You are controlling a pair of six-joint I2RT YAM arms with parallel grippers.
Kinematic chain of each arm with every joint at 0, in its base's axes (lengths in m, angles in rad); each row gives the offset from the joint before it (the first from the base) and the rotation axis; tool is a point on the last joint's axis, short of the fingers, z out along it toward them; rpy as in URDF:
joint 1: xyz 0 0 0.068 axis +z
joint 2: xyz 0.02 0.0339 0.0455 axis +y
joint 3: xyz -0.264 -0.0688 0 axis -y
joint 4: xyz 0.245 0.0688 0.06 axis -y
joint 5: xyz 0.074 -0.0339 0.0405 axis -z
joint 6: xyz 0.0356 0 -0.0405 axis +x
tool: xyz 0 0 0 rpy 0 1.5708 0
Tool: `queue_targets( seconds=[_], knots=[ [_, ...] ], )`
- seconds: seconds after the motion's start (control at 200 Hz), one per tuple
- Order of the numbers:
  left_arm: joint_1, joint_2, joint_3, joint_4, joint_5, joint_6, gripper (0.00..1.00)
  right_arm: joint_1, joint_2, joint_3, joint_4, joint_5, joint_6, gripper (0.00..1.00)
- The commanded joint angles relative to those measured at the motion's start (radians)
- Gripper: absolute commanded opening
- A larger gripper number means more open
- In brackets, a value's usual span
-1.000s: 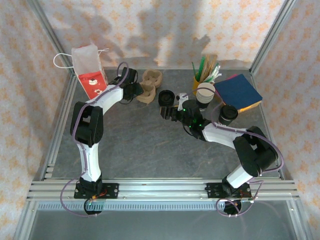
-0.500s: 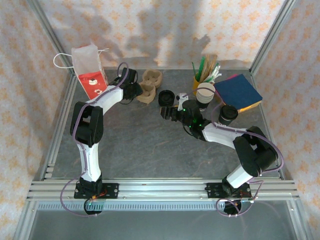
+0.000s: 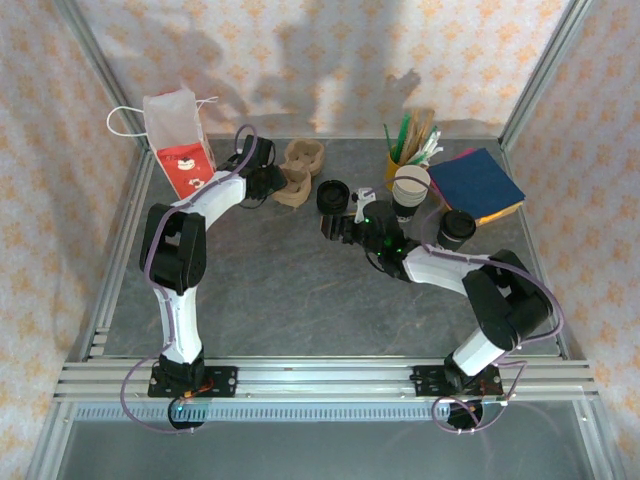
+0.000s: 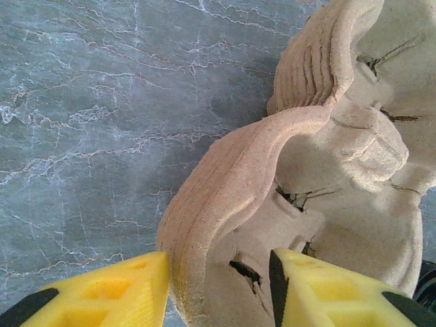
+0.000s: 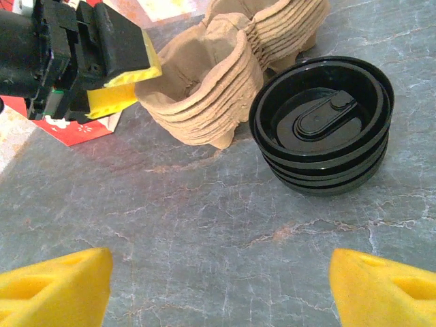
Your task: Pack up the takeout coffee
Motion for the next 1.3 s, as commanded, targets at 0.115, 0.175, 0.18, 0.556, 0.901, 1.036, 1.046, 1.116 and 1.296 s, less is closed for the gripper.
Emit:
queue_targets(
  seconds=[0.115, 0.175, 0.18, 0.556, 0.901, 1.036, 1.046, 1.116, 1.296],
  knots=[
    [0.01, -0.032, 0.007, -0.001, -0.008, 0.001, 0.38, -0.006, 0.006, 0.019, -0.001, 0.016, 0.002, 0.82],
    [0.01, -0.03, 0.01, -0.003, -0.008, 0.001, 0.38, -0.006, 0.008, 0.021, -0.001, 0.018, 0.002, 0.82],
    [0.011, -0.03, 0.011, -0.003, -0.008, 0.001, 0.38, -0.006, 0.008, 0.021, -0.002, 0.018, 0.001, 0.82],
    [0.01, -0.046, -0.004, -0.001, -0.019, 0.003, 0.43, -0.006, 0.017, 0.028, -0.012, 0.019, 0.001, 0.82],
    [0.012, -0.046, 0.0, -0.006, -0.013, 0.003, 0.35, -0.006, 0.024, 0.034, -0.02, 0.02, 0.001, 0.81],
    [0.011, -0.057, -0.006, -0.006, -0.021, 0.003, 0.38, -0.006, 0.034, 0.043, -0.03, 0.021, 0.001, 0.81],
    [0.01, -0.058, -0.005, -0.006, -0.022, 0.003, 0.38, -0.006, 0.034, 0.043, -0.032, 0.02, 0.001, 0.81],
    [0.011, -0.061, -0.006, -0.007, -0.025, 0.003, 0.4, -0.006, 0.037, 0.045, -0.034, 0.022, 0.002, 0.81],
    [0.011, -0.065, -0.004, -0.008, -0.023, 0.004, 0.38, -0.006, 0.039, 0.048, -0.038, 0.02, 0.004, 0.81]
  ],
)
